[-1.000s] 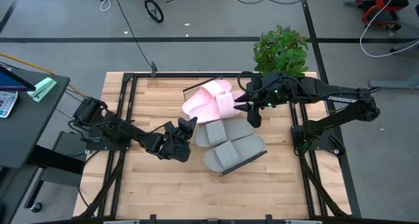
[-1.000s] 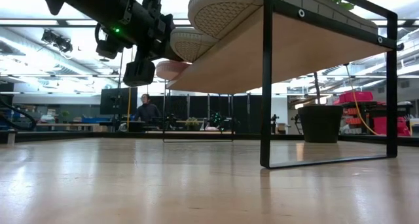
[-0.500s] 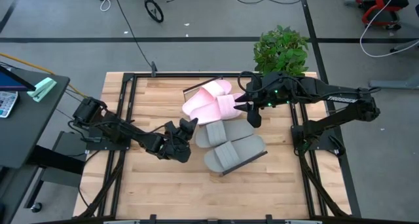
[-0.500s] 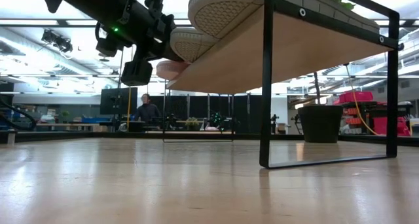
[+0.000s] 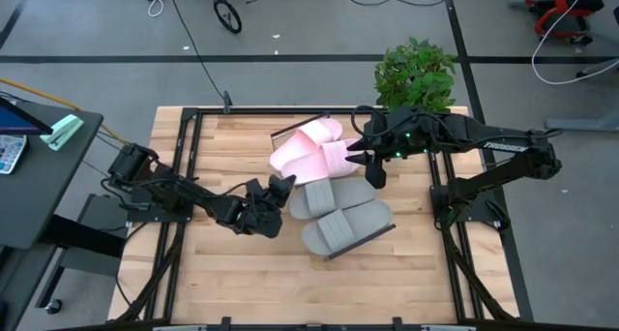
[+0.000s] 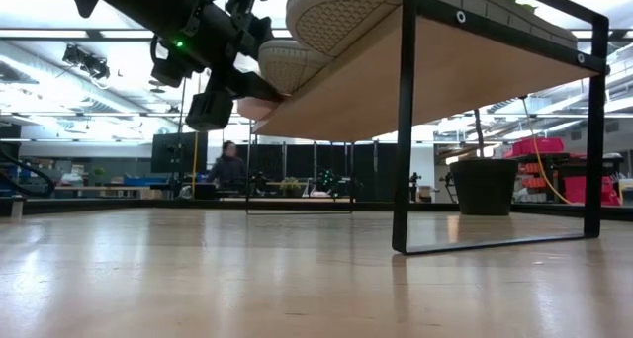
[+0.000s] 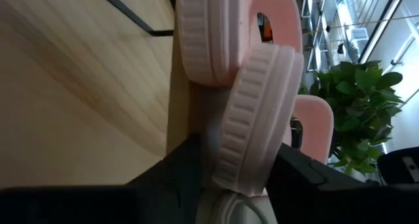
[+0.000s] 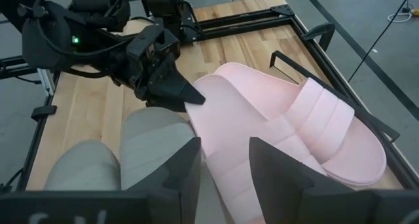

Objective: Pick and place slides into the shelf
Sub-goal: Adjust the pink slippers

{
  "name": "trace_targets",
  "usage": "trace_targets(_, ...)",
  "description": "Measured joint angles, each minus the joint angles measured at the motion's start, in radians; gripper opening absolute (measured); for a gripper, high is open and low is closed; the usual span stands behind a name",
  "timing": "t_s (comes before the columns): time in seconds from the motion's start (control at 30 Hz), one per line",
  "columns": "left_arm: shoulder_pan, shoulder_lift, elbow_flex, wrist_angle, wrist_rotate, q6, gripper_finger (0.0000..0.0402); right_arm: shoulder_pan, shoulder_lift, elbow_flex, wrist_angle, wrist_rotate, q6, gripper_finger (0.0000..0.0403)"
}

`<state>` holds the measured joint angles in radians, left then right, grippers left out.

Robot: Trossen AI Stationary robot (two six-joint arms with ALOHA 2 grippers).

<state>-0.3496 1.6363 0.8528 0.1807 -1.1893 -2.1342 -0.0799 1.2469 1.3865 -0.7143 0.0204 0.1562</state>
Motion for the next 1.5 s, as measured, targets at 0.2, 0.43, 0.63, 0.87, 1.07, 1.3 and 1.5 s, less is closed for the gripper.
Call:
trace_targets(0.2,-0.001,0.002,0.0,0.051,0.0,0.06,0.0169,0.0,0.0,0.0,0.0,0.0,-0.001,0.0134)
trace_targets(0.43,0.015,0.002,0.0,0.091,0.011,0.08,0.0177,0.0,0.0,0.0,0.004,0.0,-0.002,0.0134)
trace_targets(0.63,0.035,0.002,0.0,0.189,0.054,0.168,0.0143,0.0,0.0,0.0,0.004,0.0,-0.002,0.0134)
trace_targets(0.87,0.05,0.002,0.0,0.231,0.11,0.247,0.0123,0.0,0.0,0.0,0.004,-0.003,-0.002,0.0134)
trace_targets(1.07,0.033,0.001,0.0,0.178,0.108,0.26,0.0146,0.0,0.0,0.0,0.004,-0.021,-0.002,0.0134)
trace_targets(1.3,0.007,0.0,0.0,0.069,0.101,0.199,0.019,0.0,0.0,0.0,0.003,-0.023,-0.002,0.0134)
trace_targets(1.5,-0.026,-0.002,0.004,-0.007,0.073,0.125,0.022,0.0,0.0,0.0,0.004,-0.023,-0.002,0.0134)
